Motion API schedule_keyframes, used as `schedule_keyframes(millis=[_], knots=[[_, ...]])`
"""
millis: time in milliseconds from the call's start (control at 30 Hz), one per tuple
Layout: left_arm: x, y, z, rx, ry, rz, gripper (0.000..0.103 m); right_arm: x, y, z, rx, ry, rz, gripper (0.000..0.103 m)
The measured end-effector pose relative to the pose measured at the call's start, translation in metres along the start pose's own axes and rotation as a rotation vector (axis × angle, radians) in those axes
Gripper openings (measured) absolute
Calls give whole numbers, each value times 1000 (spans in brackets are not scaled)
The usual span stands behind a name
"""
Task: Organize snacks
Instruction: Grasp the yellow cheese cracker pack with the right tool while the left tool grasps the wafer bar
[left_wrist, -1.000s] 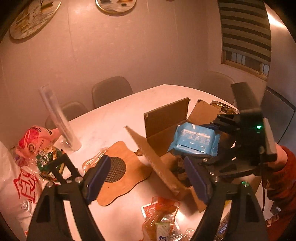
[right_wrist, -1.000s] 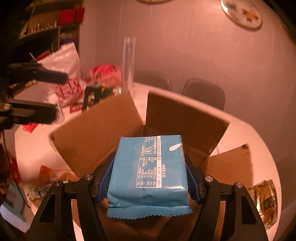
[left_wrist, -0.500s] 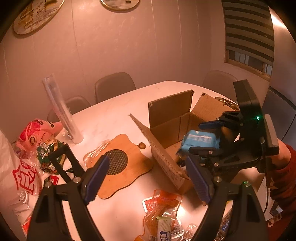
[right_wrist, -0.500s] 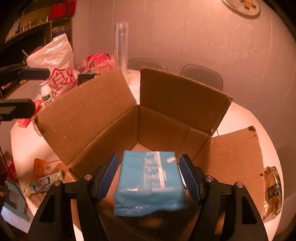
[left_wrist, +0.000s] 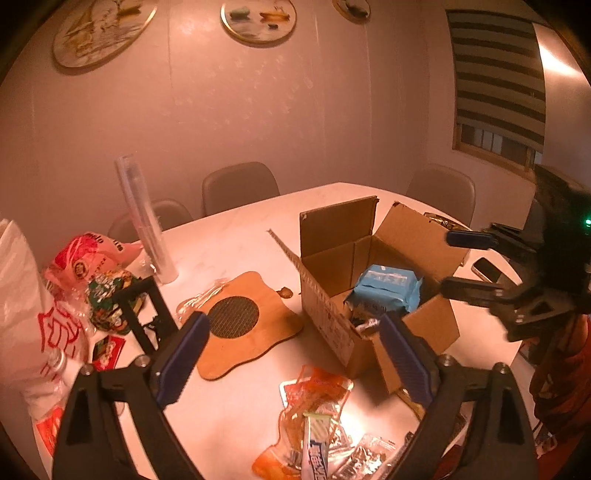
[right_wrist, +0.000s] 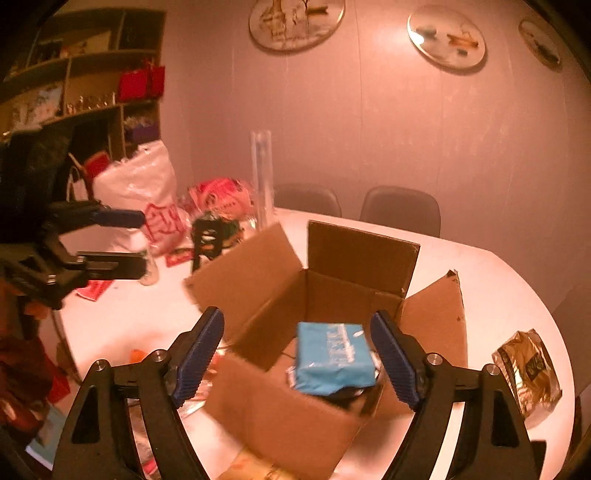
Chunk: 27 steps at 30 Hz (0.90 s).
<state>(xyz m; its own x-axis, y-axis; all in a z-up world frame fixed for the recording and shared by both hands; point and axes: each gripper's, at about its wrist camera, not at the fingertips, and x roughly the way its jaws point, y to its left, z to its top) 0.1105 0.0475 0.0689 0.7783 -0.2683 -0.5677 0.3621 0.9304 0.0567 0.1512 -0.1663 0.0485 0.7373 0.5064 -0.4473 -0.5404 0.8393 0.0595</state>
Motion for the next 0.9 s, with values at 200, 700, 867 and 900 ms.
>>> schedule_keyframes(millis=[200,700,867,900], knots=[[-15,3,-40,-41,-3,44,95,-33,11,-27,42,-43,-27,93],[25,-12,-144,-51,169,42,73,-30,7,-117,227,71,-140,94],[42,-20,-162,-36,226,39,51,-9,13,-128,200,141,-127,94],[44,-21,-164,-36,232,37,49,-3,15,-130,195,157,-126,93]])
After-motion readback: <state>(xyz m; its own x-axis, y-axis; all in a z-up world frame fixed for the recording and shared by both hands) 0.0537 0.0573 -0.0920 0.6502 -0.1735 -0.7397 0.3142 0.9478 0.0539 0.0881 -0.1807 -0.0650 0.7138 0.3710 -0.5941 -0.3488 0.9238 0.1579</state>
